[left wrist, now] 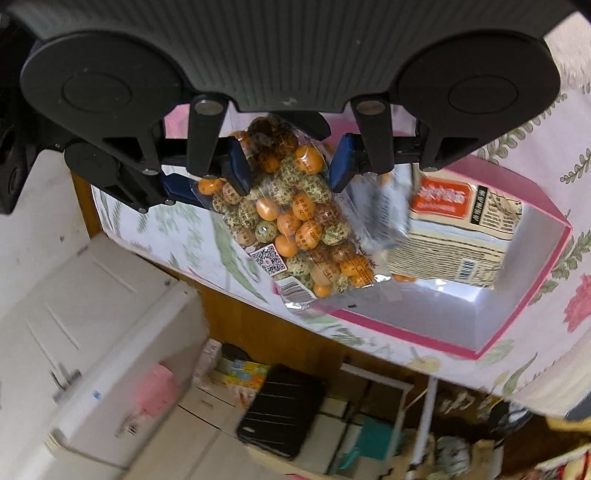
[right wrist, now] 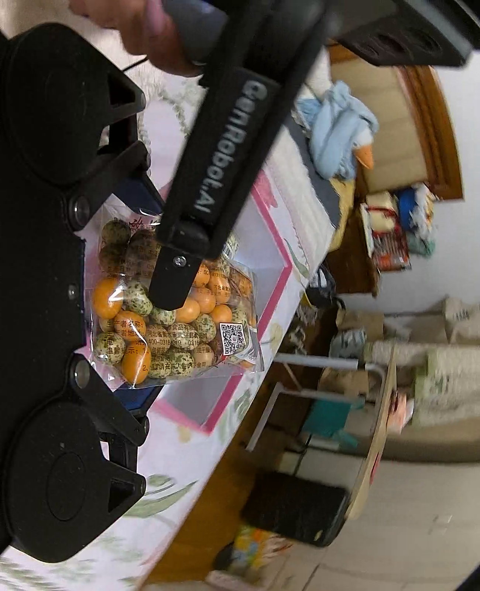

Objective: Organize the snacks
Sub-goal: 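Carry the nut bag with both grippers into the pink box and open both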

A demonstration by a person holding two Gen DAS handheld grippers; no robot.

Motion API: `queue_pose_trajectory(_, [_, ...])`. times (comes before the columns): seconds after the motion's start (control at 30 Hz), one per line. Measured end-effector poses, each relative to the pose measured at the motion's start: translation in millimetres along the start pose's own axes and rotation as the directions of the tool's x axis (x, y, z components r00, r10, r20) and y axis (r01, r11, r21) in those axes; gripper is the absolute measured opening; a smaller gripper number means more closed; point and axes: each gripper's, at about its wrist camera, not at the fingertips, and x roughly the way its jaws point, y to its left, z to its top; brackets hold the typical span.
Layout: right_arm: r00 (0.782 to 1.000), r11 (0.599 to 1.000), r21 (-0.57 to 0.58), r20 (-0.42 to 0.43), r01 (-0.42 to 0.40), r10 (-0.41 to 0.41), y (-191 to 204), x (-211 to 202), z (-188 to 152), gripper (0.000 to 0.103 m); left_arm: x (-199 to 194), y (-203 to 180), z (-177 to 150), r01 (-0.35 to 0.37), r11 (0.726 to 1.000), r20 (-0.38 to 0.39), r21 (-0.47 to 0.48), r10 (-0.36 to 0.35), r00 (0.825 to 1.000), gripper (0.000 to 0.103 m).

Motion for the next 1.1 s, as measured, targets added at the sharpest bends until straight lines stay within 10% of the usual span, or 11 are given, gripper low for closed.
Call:
queue_pose_trajectory(0.37, [0.981, 0.959, -0.217, -0.107, -0.183, 0.164, -7, 65, 33, 0.094, 38, 66, 39, -0.010, 0.982, -0.115, -0.188, -0.012, 0.993, 0.052])
queue_pose_trajectory(0.7, [0.964, 0.876, -0.423, -0.219, -0.231, 0.148, -13, 80, 43, 0.095, 73, 73, 44, 0.031, 0.970, -0.180, -0.241, -0.076, 0.981, 0.053])
queue_pose_trajectory(0.83, [0.983, 0.841, -0.526, -0.180, -0.127, 0.035, -10, 78, 39, 0.097, 79, 72, 42, 0.053, 0.968, -0.168, -0.245, -0.096, 0.981, 0.053])
queue_pose_trajectory(0.97, [0.968, 0.809, -0.560, -0.042, 0.181, -0.246, 0, 77, 15, 0.094, 70, 69, 45, 0.081, 0.971, -0.129, -0.226, -0.112, 0.985, 0.053])
queue_pose_trajectory(1.1, [0.980, 0.909, -0.372, 0.019, 0.190, -0.197, 3, 42, -5, 0.093, 58, 58, 43, 0.048, 0.989, -0.086, -0.139, -0.061, 0.994, 0.053])
